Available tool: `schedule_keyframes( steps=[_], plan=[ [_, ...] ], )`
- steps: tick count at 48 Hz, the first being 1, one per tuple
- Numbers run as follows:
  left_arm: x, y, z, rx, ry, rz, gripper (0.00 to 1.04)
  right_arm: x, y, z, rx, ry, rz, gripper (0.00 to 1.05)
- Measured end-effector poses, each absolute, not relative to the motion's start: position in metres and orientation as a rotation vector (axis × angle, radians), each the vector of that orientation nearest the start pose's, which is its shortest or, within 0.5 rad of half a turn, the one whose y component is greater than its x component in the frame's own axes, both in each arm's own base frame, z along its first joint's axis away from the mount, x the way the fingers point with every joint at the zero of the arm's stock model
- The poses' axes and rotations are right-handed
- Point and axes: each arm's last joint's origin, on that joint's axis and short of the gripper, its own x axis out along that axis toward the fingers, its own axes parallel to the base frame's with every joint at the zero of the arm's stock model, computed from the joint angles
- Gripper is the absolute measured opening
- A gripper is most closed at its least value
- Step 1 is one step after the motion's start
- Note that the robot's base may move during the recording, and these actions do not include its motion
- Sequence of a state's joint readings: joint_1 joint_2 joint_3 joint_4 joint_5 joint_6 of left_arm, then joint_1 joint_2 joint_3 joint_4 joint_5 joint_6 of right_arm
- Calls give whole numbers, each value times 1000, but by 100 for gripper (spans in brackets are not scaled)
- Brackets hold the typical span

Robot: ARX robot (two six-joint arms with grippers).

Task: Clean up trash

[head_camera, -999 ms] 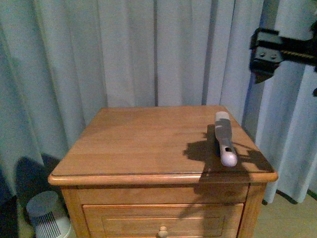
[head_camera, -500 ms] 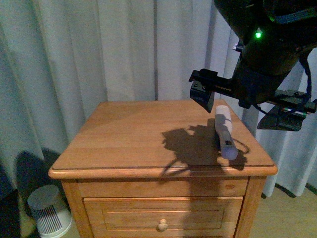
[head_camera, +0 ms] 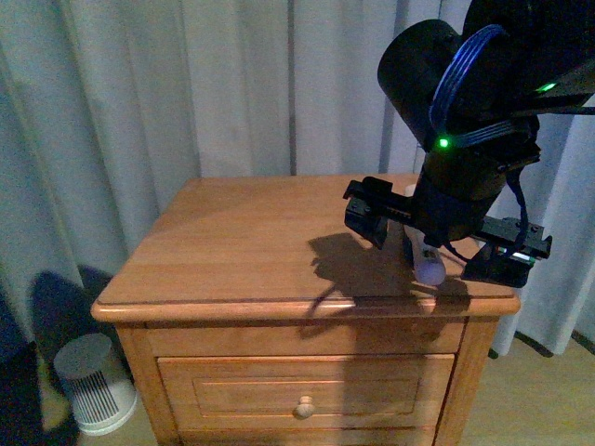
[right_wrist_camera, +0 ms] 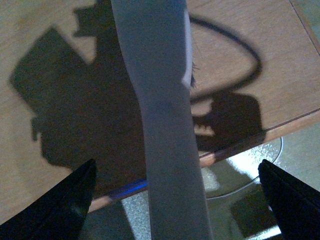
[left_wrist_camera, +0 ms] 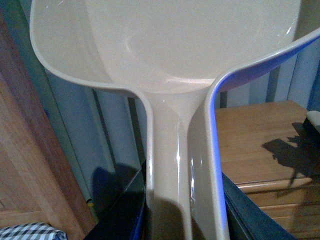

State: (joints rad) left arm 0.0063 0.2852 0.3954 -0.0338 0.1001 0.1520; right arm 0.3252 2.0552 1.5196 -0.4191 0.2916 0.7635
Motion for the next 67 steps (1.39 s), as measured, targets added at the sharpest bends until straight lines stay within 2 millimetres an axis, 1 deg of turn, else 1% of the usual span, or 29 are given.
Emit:
schedule_keyframes(
  steps=[5,11,16,21,27,29,39,41,49,51,59,62,65,67],
  plan=[
    [100,-2,272,156,-84,-88,27,425,135,182,422,856,-309,97],
    [100,-2,272,156,-84,-88,27,428,136,178,420,862,-310,97],
    [100,-2,272,156,-84,-88,27,428,136,176,418,867,-312,86],
    [100,-2,272,156,-84,-88,27,429,136,175,419,868,-311,69],
    [100,-2,272,156,-84,-88,27,429,136,175,422,861,-308,53],
    [100,-2,272,156,-84,-88,27,429,136,175,422,860,-307,50],
    [100,-2,272,156,-84,-88,27,429,136,175,409,859,-293,22],
    [100,-2,272,156,-84,-88,27,429,136,176,408,858,-289,20],
    [100,-2,272,156,-84,-88,27,426,132,180,390,849,-275,20],
    [100,-2,272,156,-84,-88,27,424,130,184,380,838,-269,20],
    [100,-2,272,156,-84,-88,27,416,118,211,340,748,-225,20],
    [100,-2,272,156,-84,-87,27,406,109,235,307,670,-180,20],
    [100,-2,272,156,-84,-88,27,395,103,255,272,596,-138,20],
    [100,-2,272,156,-84,-88,27,387,101,265,257,558,-117,20]
  ],
)
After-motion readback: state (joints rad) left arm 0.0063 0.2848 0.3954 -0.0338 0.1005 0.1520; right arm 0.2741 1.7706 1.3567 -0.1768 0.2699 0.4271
